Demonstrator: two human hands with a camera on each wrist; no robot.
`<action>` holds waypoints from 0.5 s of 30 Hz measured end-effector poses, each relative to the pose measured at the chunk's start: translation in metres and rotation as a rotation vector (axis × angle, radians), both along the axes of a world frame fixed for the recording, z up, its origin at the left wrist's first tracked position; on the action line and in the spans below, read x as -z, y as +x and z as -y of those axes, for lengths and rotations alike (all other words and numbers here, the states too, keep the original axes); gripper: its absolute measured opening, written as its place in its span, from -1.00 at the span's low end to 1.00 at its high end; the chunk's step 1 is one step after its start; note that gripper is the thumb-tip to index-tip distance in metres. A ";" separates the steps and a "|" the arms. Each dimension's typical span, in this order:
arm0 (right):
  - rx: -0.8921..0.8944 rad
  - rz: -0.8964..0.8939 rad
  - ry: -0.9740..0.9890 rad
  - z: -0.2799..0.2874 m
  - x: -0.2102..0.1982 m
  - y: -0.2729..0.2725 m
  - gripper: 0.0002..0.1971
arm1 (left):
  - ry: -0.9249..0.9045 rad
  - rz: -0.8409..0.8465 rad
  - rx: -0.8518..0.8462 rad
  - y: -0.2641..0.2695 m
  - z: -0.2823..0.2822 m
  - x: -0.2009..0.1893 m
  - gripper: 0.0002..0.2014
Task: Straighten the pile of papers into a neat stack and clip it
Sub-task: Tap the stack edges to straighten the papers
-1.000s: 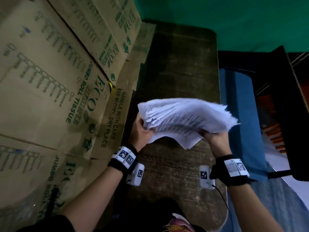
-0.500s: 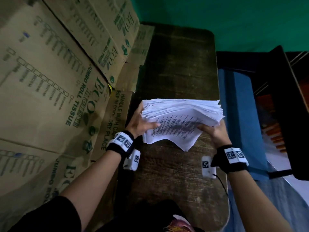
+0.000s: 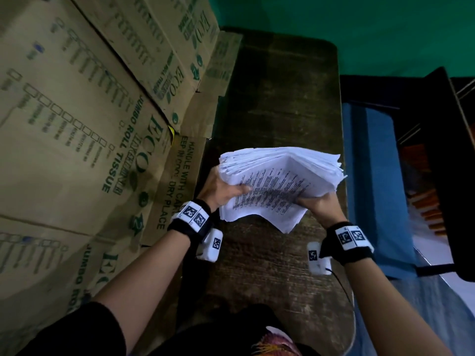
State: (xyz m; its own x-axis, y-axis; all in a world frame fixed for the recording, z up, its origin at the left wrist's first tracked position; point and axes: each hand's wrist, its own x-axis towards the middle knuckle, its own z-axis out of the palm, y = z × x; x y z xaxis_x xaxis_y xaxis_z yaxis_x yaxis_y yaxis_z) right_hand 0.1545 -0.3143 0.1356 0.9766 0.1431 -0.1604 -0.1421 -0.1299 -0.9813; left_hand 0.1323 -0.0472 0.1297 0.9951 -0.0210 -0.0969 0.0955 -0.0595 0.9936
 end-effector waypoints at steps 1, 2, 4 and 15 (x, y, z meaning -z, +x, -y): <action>0.044 0.009 0.011 -0.003 0.002 0.003 -0.51 | 0.009 0.007 -0.015 0.002 -0.001 -0.002 -0.40; 0.089 0.013 0.027 -0.006 0.000 0.006 -0.54 | 0.019 0.016 -0.053 0.003 -0.001 -0.008 -0.45; 0.120 0.045 0.048 -0.011 -0.012 0.011 -0.64 | 0.039 0.052 -0.136 0.006 -0.009 -0.016 -0.48; -0.326 0.239 -0.487 -0.029 -0.099 0.048 -0.81 | 0.457 0.100 0.166 0.013 -0.020 -0.086 -0.23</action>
State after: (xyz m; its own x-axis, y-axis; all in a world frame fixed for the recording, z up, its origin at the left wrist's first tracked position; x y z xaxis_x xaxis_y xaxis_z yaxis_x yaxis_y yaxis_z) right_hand 0.2025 -0.2854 0.2344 0.9122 0.4047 -0.0645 0.1961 -0.5693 -0.7984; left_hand 0.1457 -0.0275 0.2153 0.9868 -0.1578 -0.0376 -0.0466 -0.4980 0.8659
